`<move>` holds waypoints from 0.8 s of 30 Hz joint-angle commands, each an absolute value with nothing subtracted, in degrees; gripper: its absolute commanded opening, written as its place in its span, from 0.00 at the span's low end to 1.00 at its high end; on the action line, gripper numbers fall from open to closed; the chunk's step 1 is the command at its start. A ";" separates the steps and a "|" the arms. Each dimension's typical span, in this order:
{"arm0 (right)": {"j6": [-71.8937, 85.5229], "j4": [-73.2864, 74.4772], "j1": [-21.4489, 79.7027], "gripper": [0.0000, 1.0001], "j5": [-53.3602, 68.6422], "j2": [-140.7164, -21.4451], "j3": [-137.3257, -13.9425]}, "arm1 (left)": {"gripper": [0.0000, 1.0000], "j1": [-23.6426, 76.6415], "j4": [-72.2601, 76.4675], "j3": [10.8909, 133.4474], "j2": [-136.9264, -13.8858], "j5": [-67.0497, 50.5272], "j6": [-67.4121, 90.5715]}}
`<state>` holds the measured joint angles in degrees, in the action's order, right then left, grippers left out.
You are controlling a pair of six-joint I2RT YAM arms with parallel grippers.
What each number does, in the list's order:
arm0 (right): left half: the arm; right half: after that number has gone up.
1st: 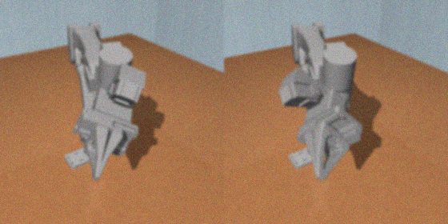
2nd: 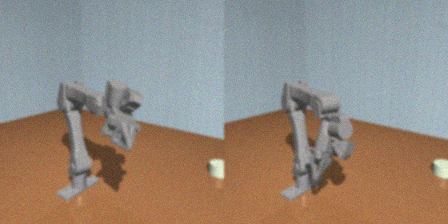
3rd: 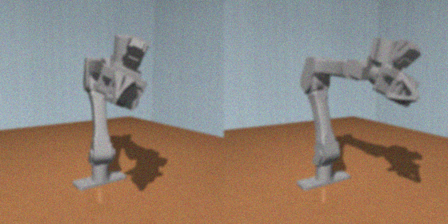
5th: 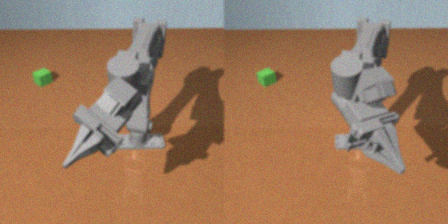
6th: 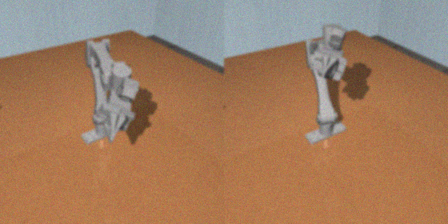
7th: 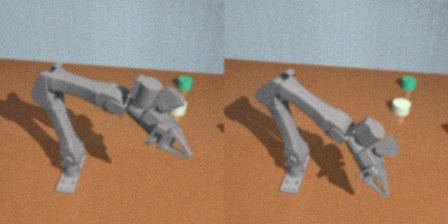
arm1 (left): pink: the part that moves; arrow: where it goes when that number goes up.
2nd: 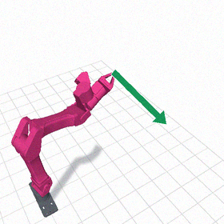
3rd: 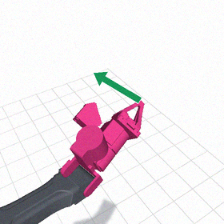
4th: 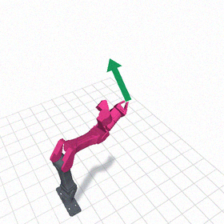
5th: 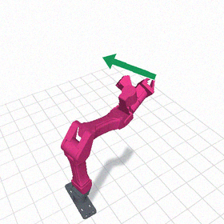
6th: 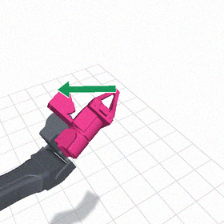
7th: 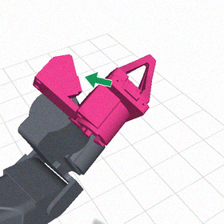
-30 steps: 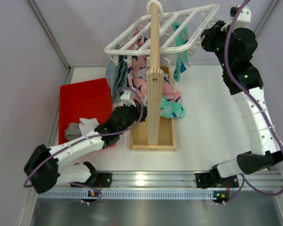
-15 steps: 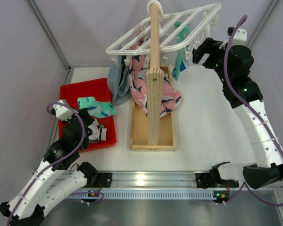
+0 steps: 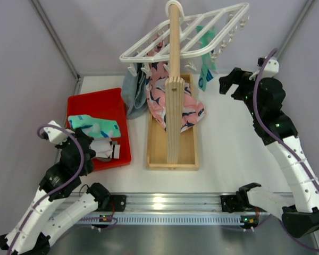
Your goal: Remove the socks clipped to the hanger
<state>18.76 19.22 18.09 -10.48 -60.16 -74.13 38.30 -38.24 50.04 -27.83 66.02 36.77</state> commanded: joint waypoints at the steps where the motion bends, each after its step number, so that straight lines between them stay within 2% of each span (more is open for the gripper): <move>1: 20.21 15.38 17.40 0.99 -11.25 -59.06 -70.76 | 0.00 38.14 -38.41 54.14 -26.90 70.40 34.10; 8: 22.15 8.80 15.21 1.00 -5.99 -65.29 -65.39 | 0.00 38.14 -38.41 52.30 -25.14 69.53 32.61; 9: 22.41 7.83 14.68 0.99 -4.06 -67.83 -65.56 | 0.05 38.14 -38.32 50.99 -25.05 68.91 32.69; 10: 22.59 6.60 14.16 0.99 -3.35 -69.07 -65.57 | 0.18 38.14 -38.41 50.19 -24.96 68.30 32.96; 11: 22.67 3.89 13.19 0.99 -2.56 -70.47 -66.18 | 0.52 38.14 -38.32 49.49 -24.96 67.68 33.39; 14: 21.27 -1.64 11.26 0.99 -0.26 -75.84 -68.19 | 0.98 38.14 -38.23 46.85 -24.79 64.34 36.29; 18: 17.24 -6.84 10.28 0.99 2.63 -83.56 -71.80 | 0.98 38.14 -37.88 45.27 -26.97 53.38 42.69; 24: 16.70 -18.69 9.41 0.99 7.38 -91.39 -73.83 | 0.98 38.23 -37.18 46.23 -33.12 49.58 48.33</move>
